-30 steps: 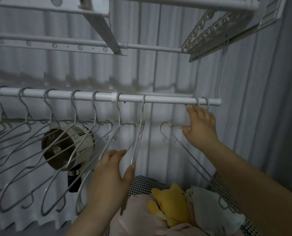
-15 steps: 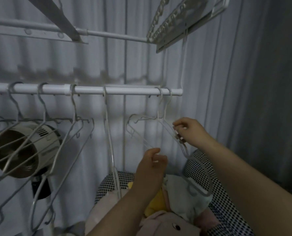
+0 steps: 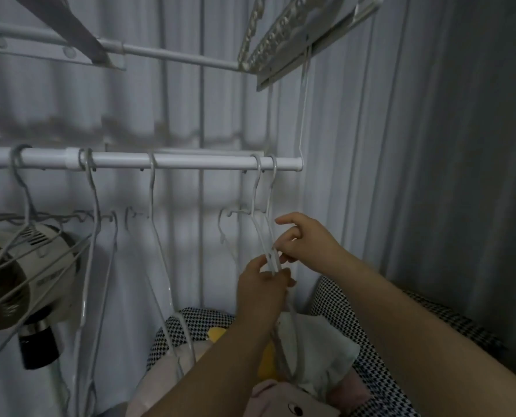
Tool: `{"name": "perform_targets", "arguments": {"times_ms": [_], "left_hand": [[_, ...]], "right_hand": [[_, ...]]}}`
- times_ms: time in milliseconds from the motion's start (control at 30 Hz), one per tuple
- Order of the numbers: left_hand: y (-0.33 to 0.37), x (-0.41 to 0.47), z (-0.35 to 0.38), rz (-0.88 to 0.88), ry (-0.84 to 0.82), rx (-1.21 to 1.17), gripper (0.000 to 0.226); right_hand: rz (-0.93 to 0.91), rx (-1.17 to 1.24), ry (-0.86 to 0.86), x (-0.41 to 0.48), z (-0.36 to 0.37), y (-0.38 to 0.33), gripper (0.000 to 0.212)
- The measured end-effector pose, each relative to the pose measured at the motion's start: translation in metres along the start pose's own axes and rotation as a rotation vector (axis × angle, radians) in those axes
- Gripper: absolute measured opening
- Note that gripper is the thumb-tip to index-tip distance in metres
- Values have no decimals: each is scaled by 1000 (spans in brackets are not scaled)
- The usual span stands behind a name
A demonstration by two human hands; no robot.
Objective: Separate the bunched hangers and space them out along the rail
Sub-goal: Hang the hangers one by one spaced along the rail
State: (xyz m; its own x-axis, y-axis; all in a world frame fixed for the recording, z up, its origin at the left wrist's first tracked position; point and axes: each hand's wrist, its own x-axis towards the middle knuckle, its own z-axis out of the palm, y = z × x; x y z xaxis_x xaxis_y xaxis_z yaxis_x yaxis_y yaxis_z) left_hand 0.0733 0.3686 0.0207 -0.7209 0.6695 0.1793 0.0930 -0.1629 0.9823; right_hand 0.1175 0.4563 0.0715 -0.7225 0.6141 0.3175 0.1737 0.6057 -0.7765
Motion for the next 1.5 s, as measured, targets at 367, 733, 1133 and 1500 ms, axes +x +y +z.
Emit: {"name": "perform_targets", "arguments": {"times_ms": [367,733,1133,1500], "left_hand": [[2,-9,-31,143,28,37,26],[1,-12,-55,169,140,-10,17],[6,-21,-69,197,162,-40,43],[11,-28,-76,105,86,-170,33]], "right_hand": [[-394,-489,430,27,1,-30,51],[-347,-720,281,46,8,-42,63],[-347,-764,271,42,6,-44,66],[-190,-282,399,25,26,-30,76]]}}
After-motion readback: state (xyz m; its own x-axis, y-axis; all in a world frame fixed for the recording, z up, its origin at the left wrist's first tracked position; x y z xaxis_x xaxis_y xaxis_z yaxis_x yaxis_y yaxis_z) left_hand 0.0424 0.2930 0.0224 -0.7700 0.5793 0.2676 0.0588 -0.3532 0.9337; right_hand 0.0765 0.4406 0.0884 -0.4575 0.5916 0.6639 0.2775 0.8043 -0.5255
